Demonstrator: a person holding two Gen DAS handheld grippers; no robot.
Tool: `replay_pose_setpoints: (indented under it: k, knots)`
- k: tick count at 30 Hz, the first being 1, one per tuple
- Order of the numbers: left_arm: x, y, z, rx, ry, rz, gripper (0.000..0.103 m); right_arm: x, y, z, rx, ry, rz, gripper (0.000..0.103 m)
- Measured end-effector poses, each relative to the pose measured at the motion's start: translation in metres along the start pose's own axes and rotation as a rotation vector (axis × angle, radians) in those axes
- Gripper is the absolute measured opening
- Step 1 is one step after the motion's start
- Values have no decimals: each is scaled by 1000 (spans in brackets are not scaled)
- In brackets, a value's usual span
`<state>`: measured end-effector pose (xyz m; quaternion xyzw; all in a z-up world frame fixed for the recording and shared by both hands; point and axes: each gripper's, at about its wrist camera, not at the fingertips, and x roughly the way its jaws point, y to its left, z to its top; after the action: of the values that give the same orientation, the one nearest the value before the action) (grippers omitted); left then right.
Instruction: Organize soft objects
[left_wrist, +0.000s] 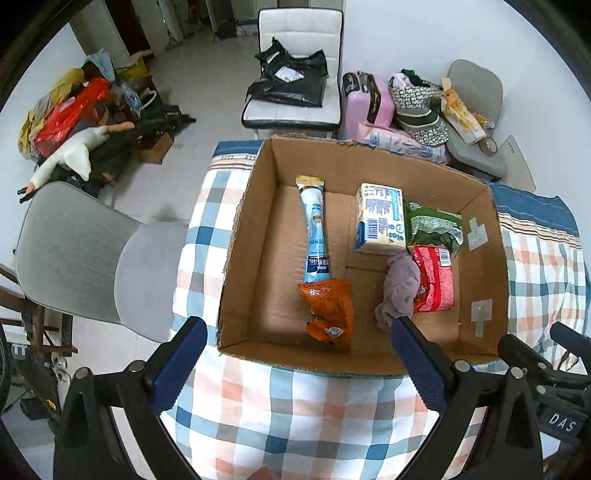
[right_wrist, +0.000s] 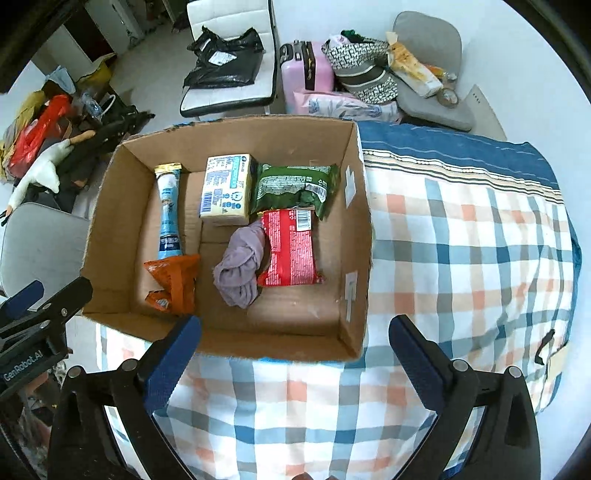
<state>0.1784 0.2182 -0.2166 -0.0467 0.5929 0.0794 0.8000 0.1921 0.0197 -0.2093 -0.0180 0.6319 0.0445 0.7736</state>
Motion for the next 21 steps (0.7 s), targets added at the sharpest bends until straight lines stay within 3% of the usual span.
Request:
replay_pose_setpoints:
  k: [9, 21]
  knots:
    - [-44, -3, -18, 22, -75, -10, 102, -37, 2, -25, 16, -43, 35, 103]
    - [-150, -7, -45, 38, -205, -53, 102, -160, -11, -70, 39, -228, 68, 103]
